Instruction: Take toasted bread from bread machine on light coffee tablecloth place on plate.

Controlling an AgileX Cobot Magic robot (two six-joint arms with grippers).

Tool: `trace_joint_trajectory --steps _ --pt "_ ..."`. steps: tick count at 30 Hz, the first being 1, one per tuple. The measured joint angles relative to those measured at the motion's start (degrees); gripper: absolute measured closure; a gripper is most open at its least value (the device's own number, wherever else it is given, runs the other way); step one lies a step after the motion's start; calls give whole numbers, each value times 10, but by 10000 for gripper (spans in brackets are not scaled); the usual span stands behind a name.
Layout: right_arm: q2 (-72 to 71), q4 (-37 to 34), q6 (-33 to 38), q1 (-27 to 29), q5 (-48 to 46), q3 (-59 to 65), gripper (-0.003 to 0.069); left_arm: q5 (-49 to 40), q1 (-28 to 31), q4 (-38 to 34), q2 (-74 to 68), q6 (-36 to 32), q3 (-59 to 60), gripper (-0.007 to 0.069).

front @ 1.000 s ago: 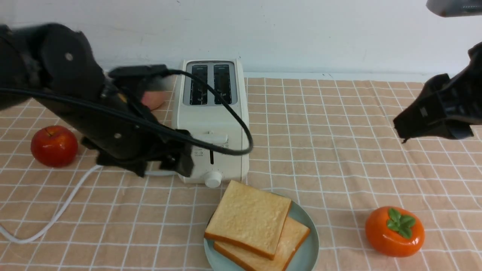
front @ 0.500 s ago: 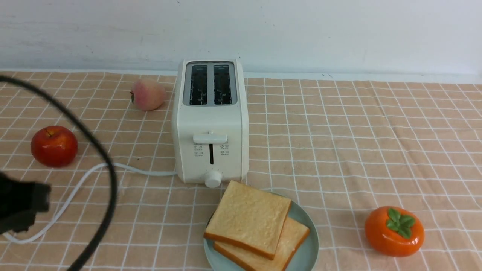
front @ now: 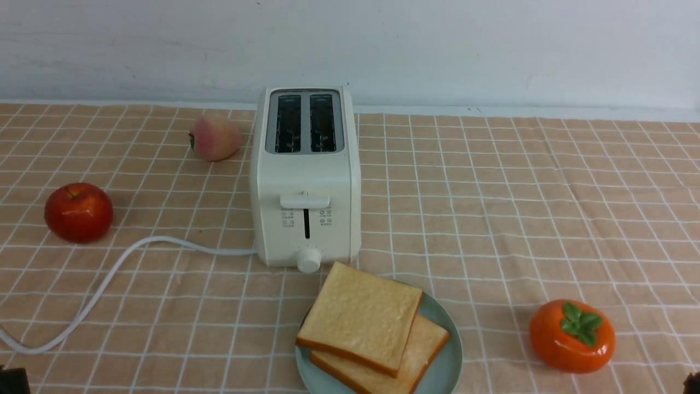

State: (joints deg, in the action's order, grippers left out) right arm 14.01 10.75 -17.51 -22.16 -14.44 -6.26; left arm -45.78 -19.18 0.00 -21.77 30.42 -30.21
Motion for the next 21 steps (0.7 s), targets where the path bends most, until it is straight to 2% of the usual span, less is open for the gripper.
trace_joint_trajectory --steps 21 --pt "-9 19 0 0 20 29 654 1 0 0 1 0 0 638"
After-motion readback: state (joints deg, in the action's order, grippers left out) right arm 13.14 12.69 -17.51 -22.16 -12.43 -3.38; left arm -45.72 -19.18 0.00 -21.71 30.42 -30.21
